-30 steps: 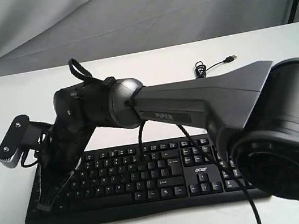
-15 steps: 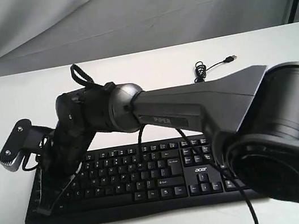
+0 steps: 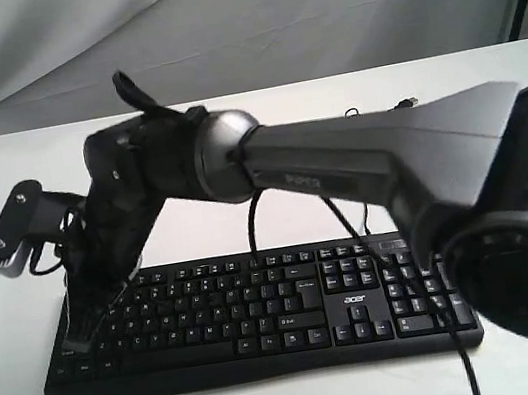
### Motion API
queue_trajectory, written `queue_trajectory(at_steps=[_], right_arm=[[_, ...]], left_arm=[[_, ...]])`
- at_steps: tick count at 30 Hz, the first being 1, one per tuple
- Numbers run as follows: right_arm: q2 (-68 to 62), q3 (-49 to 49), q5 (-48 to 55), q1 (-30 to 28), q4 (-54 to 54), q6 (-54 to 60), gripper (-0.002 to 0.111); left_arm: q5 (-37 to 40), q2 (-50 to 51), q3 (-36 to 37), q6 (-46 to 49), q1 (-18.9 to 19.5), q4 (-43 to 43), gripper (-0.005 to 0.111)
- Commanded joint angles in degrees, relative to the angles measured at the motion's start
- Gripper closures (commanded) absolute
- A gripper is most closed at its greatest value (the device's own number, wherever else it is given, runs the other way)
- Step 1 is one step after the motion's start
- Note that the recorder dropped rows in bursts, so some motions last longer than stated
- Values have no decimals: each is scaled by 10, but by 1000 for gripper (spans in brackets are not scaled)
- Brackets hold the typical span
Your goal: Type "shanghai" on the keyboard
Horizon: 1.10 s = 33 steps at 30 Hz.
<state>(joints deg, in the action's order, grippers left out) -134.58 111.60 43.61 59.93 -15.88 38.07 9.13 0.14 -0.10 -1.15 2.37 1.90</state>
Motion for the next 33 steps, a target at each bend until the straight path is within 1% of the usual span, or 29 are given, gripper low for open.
queue_trajectory(at_steps=[1,5,8,12,24,29,33], right_arm=[[65,-66,6,-1,50,-42,108],[136,-209,-80,-9,50,-61,108],[182,-311,-137,-23,30,-79,108],[208,-382,-189,-28,14,-81,108],[196,-391,-219,-21,-6,-77,108],[164,-368,-209,-20,-46,-44,108],[157,-358,-203,-19,-54,-34,108]], left_arm=[[-3,-1,1,-2,-4,-1,107],[-3,-1,1,-2,-4,-1,107],[-3,-1,1,-2,-4,-1,107],[-3,-1,1,-2,-4,-1,107],[-3,-1,1,-2,-4,-1,107],[-3,-1,1,-2,-4,-1,107],[-3,-1,1,-2,-4,-1,107]])
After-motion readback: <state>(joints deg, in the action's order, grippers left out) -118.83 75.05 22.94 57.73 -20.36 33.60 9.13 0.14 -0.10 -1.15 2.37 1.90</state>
